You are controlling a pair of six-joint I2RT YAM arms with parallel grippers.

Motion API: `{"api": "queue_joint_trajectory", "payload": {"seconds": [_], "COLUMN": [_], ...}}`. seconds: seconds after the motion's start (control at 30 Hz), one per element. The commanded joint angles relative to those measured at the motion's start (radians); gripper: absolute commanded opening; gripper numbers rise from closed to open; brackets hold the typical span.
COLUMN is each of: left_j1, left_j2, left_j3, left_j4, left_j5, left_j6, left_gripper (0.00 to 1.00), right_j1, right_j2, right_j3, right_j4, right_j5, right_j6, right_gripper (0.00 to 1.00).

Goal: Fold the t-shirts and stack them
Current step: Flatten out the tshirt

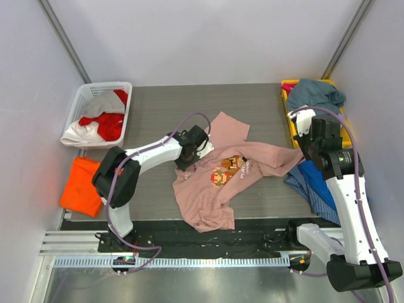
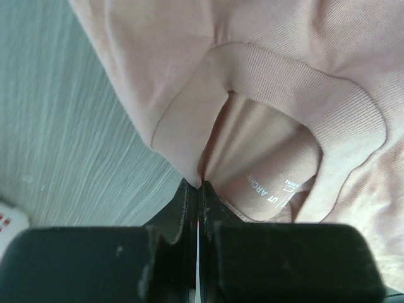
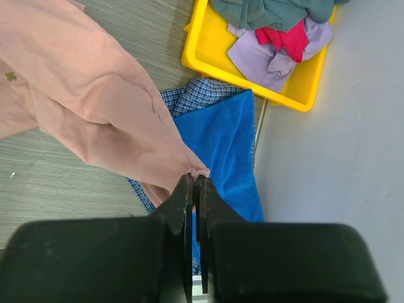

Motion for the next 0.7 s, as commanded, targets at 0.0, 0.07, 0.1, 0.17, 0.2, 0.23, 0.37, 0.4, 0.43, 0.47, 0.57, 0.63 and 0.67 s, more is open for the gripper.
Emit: {"api": "queue_joint_trajectory", "payload": {"seconds": [0.0, 0.07, 0.1, 0.17, 0.2, 0.23, 0.37, 0.4, 0.43, 0.47, 0.57, 0.63, 0.67], "left_j1": [0.016, 0.018, 0.018, 0.018, 0.018, 0.018, 0.018, 0.018, 0.019, 0.019, 0.019, 0.019, 0.019], "left_j2": [-0.11, -0.145, -0.157, -0.195, -0.209, -0.232, -0.275, -0.277, -0.271, -0.262, -0.236, -0.225, -0.216], "left_j3": [-0.032, -0.036, -0.037, -0.043, -0.045, -0.045, -0.036, -0.023, -0.016, -0.008, 0.007, 0.026, 0.041], "left_j4": [-0.026, -0.053, -0.064, -0.102, -0.113, -0.129, -0.138, -0.139, -0.149, -0.153, -0.146, -0.143, -0.139], "left_j5": [-0.125, -0.137, -0.142, -0.139, -0.139, -0.132, -0.102, -0.1, -0.103, -0.105, -0.106, -0.102, -0.088], "left_j6": [0.005, -0.001, -0.003, -0.011, -0.011, -0.012, -0.017, -0.015, -0.015, -0.014, -0.005, -0.005, -0.001], "left_gripper": [0.0, 0.0, 0.0, 0.0, 0.0, 0.0, 0.09, 0.15, 0.23, 0.25, 0.44, 0.49, 0.5], "right_j1": [-0.002, -0.002, -0.002, -0.002, 0.0, -0.002, -0.002, -0.002, -0.002, -0.002, -0.002, -0.002, 0.0], "right_j2": [0.005, 0.011, 0.01, 0.01, 0.008, 0.007, 0.01, 0.01, 0.011, 0.01, 0.011, 0.013, 0.014], "right_j3": [0.044, 0.048, 0.05, 0.057, 0.057, 0.057, 0.048, 0.041, 0.038, 0.034, 0.025, 0.019, 0.016], "right_j4": [0.009, 0.007, 0.002, 0.002, -0.001, -0.001, 0.002, 0.005, 0.009, 0.009, 0.021, 0.024, 0.03], "right_j5": [-0.018, -0.022, -0.024, -0.022, -0.022, -0.021, -0.025, -0.025, -0.025, -0.025, -0.019, -0.018, -0.018], "right_j6": [0.014, 0.012, 0.008, 0.003, -0.004, -0.006, -0.009, -0.009, -0.011, -0.011, -0.017, -0.02, -0.021], "right_gripper": [0.01, 0.01, 0.01, 0.01, 0.01, 0.01, 0.01, 0.01, 0.01, 0.01, 0.01, 0.01, 0.01]}}
